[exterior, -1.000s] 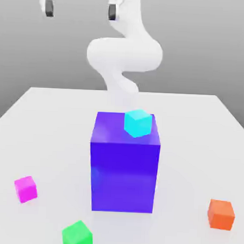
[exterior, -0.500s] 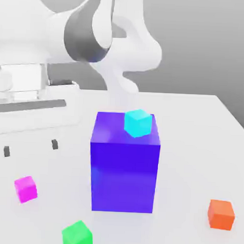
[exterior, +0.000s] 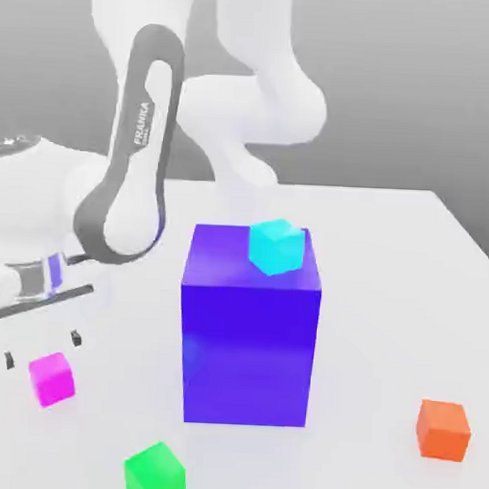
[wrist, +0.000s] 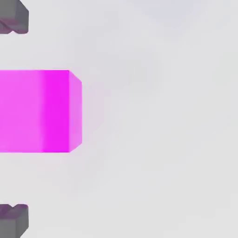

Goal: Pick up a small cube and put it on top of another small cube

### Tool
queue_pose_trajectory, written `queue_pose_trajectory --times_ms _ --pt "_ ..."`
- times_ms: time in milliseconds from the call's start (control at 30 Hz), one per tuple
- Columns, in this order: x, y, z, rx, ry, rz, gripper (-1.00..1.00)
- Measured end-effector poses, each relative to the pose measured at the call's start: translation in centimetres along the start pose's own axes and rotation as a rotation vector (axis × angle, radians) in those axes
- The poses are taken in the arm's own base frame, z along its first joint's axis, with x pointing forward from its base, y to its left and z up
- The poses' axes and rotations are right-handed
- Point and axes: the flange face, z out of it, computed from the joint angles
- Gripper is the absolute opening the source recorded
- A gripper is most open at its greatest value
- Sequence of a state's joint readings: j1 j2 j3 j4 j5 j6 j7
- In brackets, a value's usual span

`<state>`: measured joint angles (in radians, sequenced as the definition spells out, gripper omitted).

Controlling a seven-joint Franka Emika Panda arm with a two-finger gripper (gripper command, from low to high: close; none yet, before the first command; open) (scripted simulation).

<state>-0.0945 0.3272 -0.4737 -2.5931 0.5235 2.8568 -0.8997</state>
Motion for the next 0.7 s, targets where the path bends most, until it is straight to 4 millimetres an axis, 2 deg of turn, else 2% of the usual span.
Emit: queue_pose_trajectory --times_ms 67,100,333,600,700 --pt "-0.1 -0.1 1.7 0.002 -0.002 0.001 0.00" --pt "-0.2 -0.1 2.5 0.005 -0.003 0.002 -1.00" --pt "-0.3 -0.2 2.7 0.008 -0.004 0.002 -1.00" --pt "-0.2 -0.1 -3.0 0.006 -0.003 0.002 -1.00" --pt "3.2 -3.5 -4.5 0.015 -0.002 -0.185 -1.00"
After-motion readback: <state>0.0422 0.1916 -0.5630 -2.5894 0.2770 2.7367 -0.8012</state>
